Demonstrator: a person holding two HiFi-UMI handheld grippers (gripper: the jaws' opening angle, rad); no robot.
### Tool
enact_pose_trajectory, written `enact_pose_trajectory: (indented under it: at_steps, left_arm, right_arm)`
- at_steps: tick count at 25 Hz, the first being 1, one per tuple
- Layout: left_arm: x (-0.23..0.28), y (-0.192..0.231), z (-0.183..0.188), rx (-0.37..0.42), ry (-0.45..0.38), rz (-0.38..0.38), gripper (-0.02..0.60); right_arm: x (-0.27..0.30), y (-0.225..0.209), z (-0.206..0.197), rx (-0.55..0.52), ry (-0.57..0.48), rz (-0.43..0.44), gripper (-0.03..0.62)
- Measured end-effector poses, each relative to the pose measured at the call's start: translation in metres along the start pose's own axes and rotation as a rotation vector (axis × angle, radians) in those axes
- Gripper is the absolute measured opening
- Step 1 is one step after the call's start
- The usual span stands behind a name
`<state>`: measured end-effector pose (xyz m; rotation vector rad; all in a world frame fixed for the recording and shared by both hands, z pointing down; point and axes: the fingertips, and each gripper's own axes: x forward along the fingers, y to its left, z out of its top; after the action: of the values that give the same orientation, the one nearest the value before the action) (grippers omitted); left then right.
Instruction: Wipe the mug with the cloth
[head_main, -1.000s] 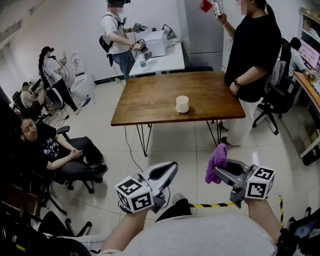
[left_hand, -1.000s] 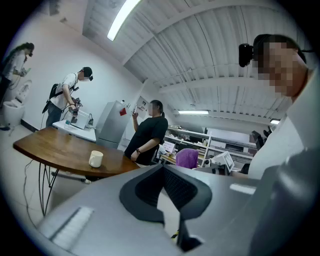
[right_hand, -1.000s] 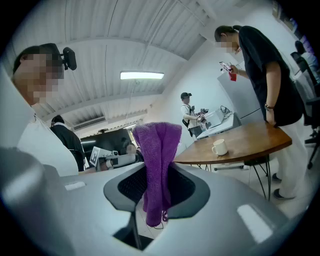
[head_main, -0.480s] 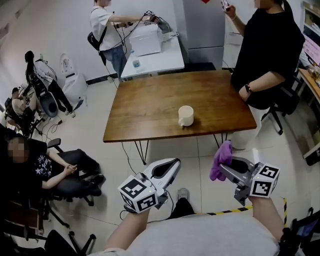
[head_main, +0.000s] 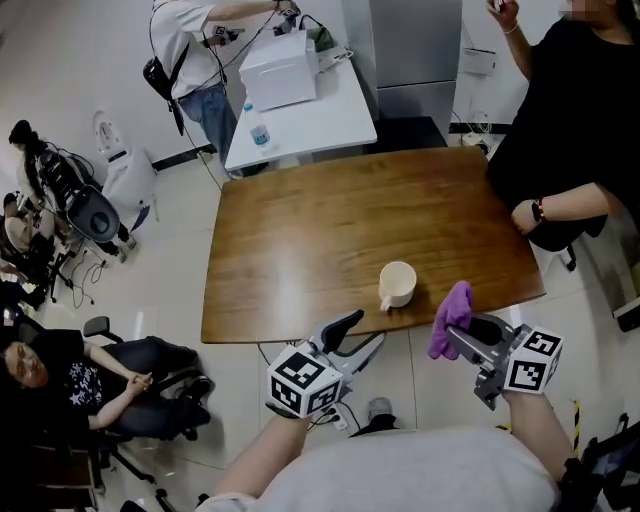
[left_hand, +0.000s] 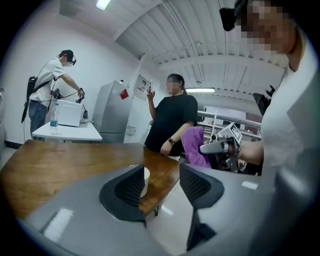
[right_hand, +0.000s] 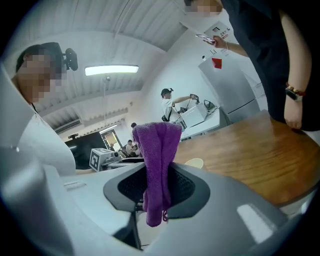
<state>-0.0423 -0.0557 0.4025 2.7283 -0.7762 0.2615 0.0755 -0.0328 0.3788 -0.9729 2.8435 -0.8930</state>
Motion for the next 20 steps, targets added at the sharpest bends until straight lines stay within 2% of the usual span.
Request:
enact_pose_trajectory:
  at_steps: [5,8,13,17,20]
  left_arm:
    - [0.041,0.032,-0.040,0.014,0.096,0.007,0.209]
    - [0.066,0.048,-0.062,0.011,0.148,0.038,0.209]
    - [0.097,0.070,-0.088,-0.070,0.199,0.067,0.201]
    - [0.102,0.079,-0.096,-0.070,0.194,0.096,0.112]
    - [0.104,0.077,-0.098,-0.085,0.190,0.082,0.079]
  right_arm:
    - [0.018,-0.029,-0.009,0.033,0.032,-0.033,0.106]
    - [0.025,-0.040,-0.010,0.053,0.051,-0.039,0.106]
    - [0.038,-0.057,-0.011,0.075,0.077,-0.015,0.106]
    - [0.050,-0.070,-0.022,0.098,0.075,0.009,0.107]
    - [0.060,-0.078,-0.032,0.145,0.056,0.023,0.107]
